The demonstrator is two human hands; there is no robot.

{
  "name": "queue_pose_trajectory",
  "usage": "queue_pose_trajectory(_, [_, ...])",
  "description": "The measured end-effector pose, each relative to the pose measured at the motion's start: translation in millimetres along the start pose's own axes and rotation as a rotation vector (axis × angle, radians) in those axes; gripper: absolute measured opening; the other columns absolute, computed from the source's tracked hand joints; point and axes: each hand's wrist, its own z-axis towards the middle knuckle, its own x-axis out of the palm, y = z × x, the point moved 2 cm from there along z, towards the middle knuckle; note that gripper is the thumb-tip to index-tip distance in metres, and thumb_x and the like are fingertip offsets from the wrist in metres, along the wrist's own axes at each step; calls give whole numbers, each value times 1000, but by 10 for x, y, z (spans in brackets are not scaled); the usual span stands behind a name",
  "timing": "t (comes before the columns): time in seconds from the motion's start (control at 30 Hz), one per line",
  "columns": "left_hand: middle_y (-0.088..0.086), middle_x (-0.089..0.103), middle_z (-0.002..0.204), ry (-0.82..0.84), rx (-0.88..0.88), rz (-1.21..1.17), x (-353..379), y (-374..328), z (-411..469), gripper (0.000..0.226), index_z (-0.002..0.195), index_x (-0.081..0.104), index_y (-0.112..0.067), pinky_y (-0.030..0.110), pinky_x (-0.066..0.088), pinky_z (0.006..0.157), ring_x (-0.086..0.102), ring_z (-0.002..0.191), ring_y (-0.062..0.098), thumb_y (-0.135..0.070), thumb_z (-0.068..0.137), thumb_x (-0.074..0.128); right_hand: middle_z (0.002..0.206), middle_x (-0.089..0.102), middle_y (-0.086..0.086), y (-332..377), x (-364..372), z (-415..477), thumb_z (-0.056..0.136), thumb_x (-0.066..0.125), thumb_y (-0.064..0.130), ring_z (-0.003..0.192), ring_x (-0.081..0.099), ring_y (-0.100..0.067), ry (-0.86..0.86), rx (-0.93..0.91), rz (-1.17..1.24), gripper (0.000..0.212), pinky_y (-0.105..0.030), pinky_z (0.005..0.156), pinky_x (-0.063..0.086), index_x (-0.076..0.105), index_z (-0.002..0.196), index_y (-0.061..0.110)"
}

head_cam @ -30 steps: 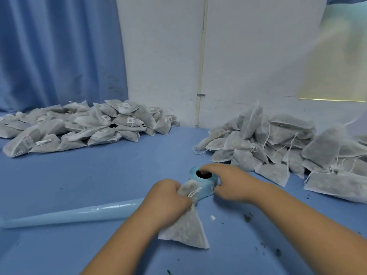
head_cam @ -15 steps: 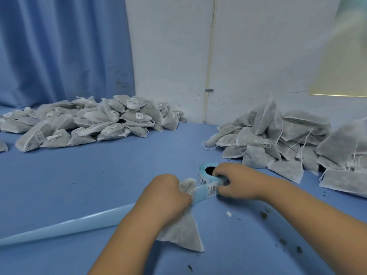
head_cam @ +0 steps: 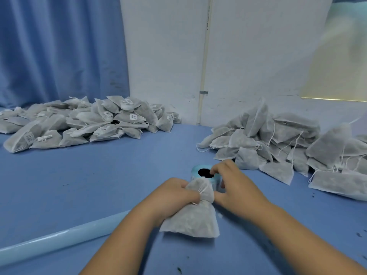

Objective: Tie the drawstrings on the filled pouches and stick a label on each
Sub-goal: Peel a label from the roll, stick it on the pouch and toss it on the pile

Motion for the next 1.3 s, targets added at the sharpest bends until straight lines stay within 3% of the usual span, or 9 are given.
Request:
queue_pose_trajectory(0.07, [0, 60, 67, 41, -24, -97, -25, 34, 11, 8, 77, 66, -16, 20, 43, 55, 58, 58, 13, -19, 70, 64, 93, 44, 16, 45, 47, -108, 75, 63, 51, 73, 49, -6, -129, 61, 76, 29, -28, 66, 45, 44, 87, 33])
queue_pose_trajectory(0.17, [-1, 67, 65, 112, -64, -246, -38, 66, 11, 12, 59, 72, -20, 18, 47, 52, 64, 57, 10, -17, 67, 64, 77, 52, 12, 86, 158, -175, 81, 66, 37, 71, 48, -6, -170, 123, 135, 20, -24, 63, 41, 48, 76, 29])
queue_pose_trajectory(0.3, [0, 62, 56, 56, -99, -392, -96, 109, 96, 40, 46, 67, -17, 15, 44, 46, 60, 48, 9, -4, 83, 61, 81, 59, 10, 108, 260, -186, 83, 65, 34, 76, 52, -6, -161, 169, 166, 14, -25, 68, 46, 55, 80, 25])
queue_pose_trajectory(0.5, [12, 64, 58, 74, -180, -728, -145, 161, 121, 38, 55, 73, -2, 21, 49, 43, 64, 47, 20, 0, 86, 49, 81, 58, 12, 101, 302, -172, 82, 68, 40, 76, 52, -4, -172, 165, 191, 20, -23, 71, 45, 56, 83, 24])
queue_pose_trajectory(0.8, [15, 57, 50, 86, -198, -653, -105, 105, 81, 44, 48, 67, -1, 20, 44, 39, 56, 38, 23, -3, 86, 46, 78, 63, 10, 130, 273, -182, 80, 69, 45, 72, 56, -4, -205, 218, 251, 23, -24, 71, 48, 61, 77, 23])
queue_pose_trajectory(0.97, [13, 60, 62, 60, -151, -553, -110, 119, 49, 27, 65, 70, -6, 25, 47, 50, 59, 51, 21, -4, 85, 52, 64, 61, 14, 131, 259, -186, 78, 73, 37, 57, 52, 4, -165, 293, 407, 18, -10, 58, 39, 63, 68, 26])
queue_pose_trajectory(1.07, [11, 60, 67, 70, -133, -555, -92, 76, -6, 4, 73, 64, -7, 24, 47, 51, 60, 54, 19, -7, 76, 61, 50, 56, 18, 114, 227, -199, 75, 77, 32, 46, 48, 4, -123, 367, 616, 22, -13, 52, 37, 63, 61, 23])
queue_pose_trajectory(1.17, [10, 61, 66, 87, -129, -523, -78, 55, -36, 15, 76, 62, -7, 23, 48, 49, 60, 54, 19, -13, 62, 63, 50, 56, 17, 99, 192, -219, 74, 78, 30, 46, 47, 3, -94, 393, 687, 21, -13, 50, 37, 64, 62, 23])
queue_pose_trajectory(1.3, [8, 62, 63, 49, -123, -482, -91, 30, -74, 3, 76, 60, -7, 23, 48, 47, 61, 52, 18, -7, 77, 63, 55, 57, 13, 72, 162, -241, 77, 75, 23, 48, 48, -1, -75, 427, 691, 17, -14, 50, 38, 65, 64, 21])
